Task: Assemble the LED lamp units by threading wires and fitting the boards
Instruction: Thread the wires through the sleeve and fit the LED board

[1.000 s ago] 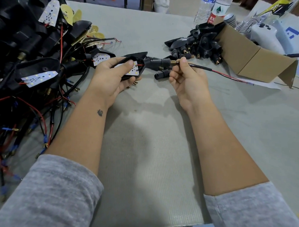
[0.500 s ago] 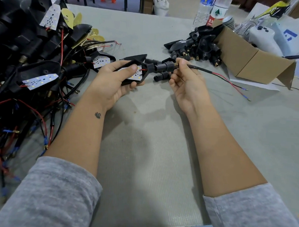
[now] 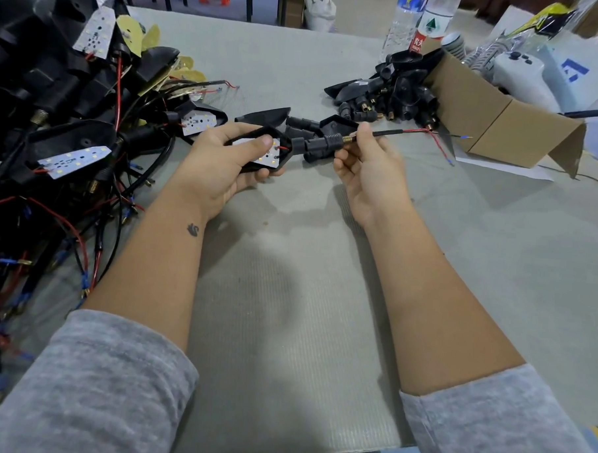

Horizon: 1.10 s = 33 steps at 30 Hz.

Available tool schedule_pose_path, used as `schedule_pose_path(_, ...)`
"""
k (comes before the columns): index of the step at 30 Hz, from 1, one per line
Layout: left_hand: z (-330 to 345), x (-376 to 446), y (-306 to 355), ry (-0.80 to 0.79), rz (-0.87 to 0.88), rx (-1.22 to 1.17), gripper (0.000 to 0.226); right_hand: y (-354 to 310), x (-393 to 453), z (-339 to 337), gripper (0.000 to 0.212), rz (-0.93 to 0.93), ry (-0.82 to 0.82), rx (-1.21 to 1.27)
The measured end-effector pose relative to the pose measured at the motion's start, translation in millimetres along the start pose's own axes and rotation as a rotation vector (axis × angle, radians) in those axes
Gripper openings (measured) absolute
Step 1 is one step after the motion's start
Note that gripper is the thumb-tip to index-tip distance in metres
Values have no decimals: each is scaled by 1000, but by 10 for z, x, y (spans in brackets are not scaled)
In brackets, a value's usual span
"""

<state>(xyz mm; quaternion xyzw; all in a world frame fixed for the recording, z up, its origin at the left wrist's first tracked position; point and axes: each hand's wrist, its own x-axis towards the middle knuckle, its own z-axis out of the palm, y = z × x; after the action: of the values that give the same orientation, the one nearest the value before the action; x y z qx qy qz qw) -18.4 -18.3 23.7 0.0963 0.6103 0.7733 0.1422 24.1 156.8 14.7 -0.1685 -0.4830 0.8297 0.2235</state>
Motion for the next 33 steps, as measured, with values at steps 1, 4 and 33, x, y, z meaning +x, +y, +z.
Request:
schedule_pose_path(1,3,-1,-2,5,1,0,11,1,-6,-2,21,-7,-7,-2)
schedule_pose_path(4,0,4,-5,19,7,-14,7,-8,-14,0,20,-12,-25,3)
schedule_pose_path(33,-87,118,28,213,-75,-488,20,-8,-91,56,13,-204,-109,-300)
